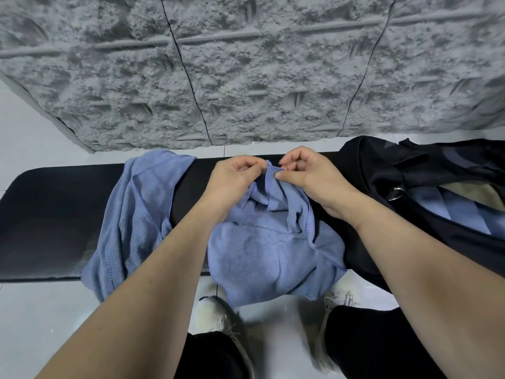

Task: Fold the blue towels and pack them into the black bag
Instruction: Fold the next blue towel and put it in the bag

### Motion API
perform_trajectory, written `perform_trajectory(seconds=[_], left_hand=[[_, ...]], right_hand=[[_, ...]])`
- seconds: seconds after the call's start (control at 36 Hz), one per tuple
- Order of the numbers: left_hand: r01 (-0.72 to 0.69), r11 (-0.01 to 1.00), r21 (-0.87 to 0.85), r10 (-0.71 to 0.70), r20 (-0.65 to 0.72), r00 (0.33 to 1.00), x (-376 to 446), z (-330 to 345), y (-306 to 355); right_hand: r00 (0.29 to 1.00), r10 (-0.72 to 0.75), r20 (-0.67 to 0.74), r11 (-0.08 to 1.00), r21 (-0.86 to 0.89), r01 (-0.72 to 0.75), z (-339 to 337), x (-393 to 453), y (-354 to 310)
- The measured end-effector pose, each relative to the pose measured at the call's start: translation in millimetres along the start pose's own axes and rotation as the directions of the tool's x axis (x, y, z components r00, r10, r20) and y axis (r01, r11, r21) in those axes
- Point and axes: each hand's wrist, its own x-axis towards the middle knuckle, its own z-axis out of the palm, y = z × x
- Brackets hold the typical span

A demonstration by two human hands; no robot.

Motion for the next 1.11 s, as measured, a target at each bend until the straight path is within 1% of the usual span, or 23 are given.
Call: perform_trajectory(seconds=[0.06,0.14,0.22,0.31,0.42,0.53,0.64,0.69,0.75,0.81,0.92,1.06,1.11], left_hand=[[0.004,1.000,-0.020,-0.003,0.046,0.999,-2,1,1],[0.016,0.999,-0.043,-0.012,0.098,0.995,-4,1,0],[0.010,0.999,-0.035,-0.005,0.120,0.993,-5,0,0],[0.001,1.000,-0.028,0.002,0.129,0.992,-6,-2,2],[-0.006,1.000,0.000,0.006,0.112,0.994,-8,-5,2],[-0.002,0.999,0.049,0.000,0.045,0.999,-11,-14,4],[-0.041,0.992,0.116,0.043,-0.023,0.999,-22,-34,6],[-0.048,0.993,0.109,0.057,-0.084,0.995,-31,-48,7],[-0.055,0.996,0.065,0.064,-0.146,0.987,-42,-61,10],[-0.058,0.996,0.062,0.067,-0.165,0.984,-53,-72,12],[-0.059,0.980,0.190,0.078,-0.098,0.992,-77,-97,11],[-0.071,0.931,0.357,0.068,0.022,0.997,-112,-124,22],[-0.074,0.916,0.395,0.047,0.079,0.996,-124,-129,29]], right_hand=[[0.998,0.050,0.031,0.998,0.036,-0.051,0,1,2],[0.995,0.093,0.031,0.993,0.066,-0.095,-2,4,5],[0.987,0.132,0.092,0.985,0.096,-0.140,-1,2,5],[0.983,0.126,0.134,0.985,0.103,-0.140,0,-1,5],[0.991,0.116,0.073,0.990,0.072,-0.121,-2,-2,3],[0.996,0.086,-0.001,0.991,0.101,-0.086,-3,-8,-1],[0.995,0.077,-0.071,0.987,0.146,-0.066,-8,-21,-7],[0.990,0.075,-0.117,0.980,0.191,-0.052,-10,-30,-8],[0.981,0.065,-0.180,0.978,0.209,-0.027,-12,-39,-9],[0.968,0.056,-0.244,0.975,0.221,0.000,-14,-49,-10],[0.953,0.053,-0.299,0.972,0.235,0.019,-19,-72,-21],[0.961,0.021,-0.277,0.983,0.184,0.031,-17,-100,-34],[0.963,0.012,-0.268,0.987,0.155,0.030,-16,-111,-37]])
